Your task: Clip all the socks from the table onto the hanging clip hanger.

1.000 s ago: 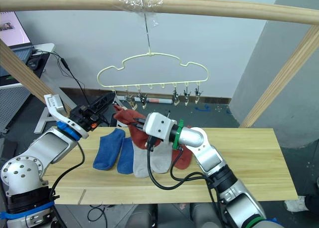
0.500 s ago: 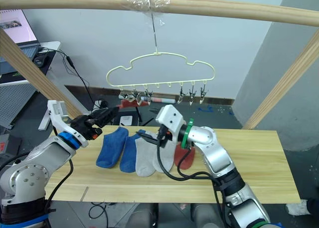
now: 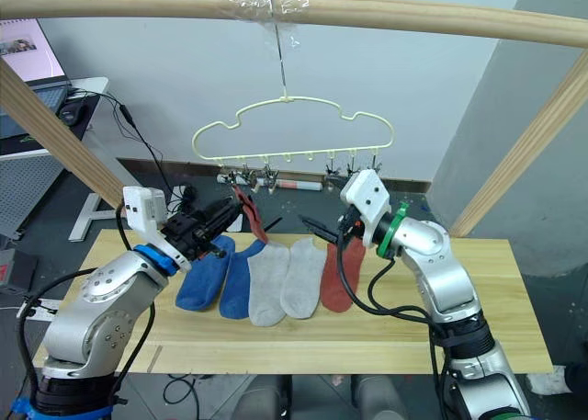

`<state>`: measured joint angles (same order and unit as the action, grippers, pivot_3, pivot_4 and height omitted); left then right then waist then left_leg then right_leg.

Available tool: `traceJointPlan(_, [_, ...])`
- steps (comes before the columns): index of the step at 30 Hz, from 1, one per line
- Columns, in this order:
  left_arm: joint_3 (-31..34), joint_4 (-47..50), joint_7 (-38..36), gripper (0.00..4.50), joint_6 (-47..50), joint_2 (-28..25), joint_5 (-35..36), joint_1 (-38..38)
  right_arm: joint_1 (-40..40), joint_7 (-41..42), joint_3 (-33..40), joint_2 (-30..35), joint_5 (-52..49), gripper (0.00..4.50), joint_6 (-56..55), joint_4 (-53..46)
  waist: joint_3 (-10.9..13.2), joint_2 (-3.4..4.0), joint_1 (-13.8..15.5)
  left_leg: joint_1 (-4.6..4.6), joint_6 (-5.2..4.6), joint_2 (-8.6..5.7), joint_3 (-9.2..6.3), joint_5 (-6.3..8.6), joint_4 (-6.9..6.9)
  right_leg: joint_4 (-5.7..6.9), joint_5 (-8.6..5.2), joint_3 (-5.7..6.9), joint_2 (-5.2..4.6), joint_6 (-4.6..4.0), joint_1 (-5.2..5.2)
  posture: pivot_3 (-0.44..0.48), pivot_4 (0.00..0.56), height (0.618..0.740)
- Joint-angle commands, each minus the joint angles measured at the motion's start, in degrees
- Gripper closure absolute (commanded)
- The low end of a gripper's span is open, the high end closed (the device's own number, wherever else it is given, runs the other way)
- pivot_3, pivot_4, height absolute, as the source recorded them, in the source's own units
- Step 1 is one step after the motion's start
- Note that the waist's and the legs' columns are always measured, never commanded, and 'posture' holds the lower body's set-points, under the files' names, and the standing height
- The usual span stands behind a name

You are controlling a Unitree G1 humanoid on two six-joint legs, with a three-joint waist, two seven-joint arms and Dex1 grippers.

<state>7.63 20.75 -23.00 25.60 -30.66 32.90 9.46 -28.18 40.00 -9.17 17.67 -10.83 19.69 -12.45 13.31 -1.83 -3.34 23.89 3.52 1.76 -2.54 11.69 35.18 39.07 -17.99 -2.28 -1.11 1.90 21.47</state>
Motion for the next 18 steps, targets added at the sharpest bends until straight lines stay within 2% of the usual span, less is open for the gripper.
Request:
traceJointPlan(1, [-0.4, 1.0, 1.3, 3.19, -2.0, 2.0, -2.8, 1.7, -1.7, 0.8, 1.9, 1.2, -2.6, 0.00, 0.9, -3.9, 0.0, 0.00, 0.0, 0.00, 0.00, 0.00, 0.01, 0.00, 0.00, 0.01, 0.00, 0.00, 0.00, 0.00, 0.00, -0.104, 0.220, 0.740])
traceJointPlan(11, [-1.6, -4.9, 4.5, 3.19, -4.5, 8.8, -9.1, 6.2, -6.1, 4.7, 4.0, 3.7, -12.0, 0.00, 7.3, -8.0, 0.0, 0.00, -0.1, 0.01, -0.01, -0.02, 0.14, 0.00, 0.01, 0.00, 0.00, 0.05, 0.01, 0.00, -0.01, -0.110, 0.224, 0.740])
traceJointPlan(18, [-1.9, -10.8, 4.7, 3.19, -7.7, 11.9, -12.1, 9.9, -8.2, 4.5, 4.0, 4.6, -14.3, 0.00, 9.7, -8.9, 0.0, 0.00, -0.1, 0.01, -0.02, -0.01, 0.17, 0.00, 0.02, 0.02, 0.00, 0.07, 0.02, 0.00, 0.00, -0.114, 0.225, 0.740])
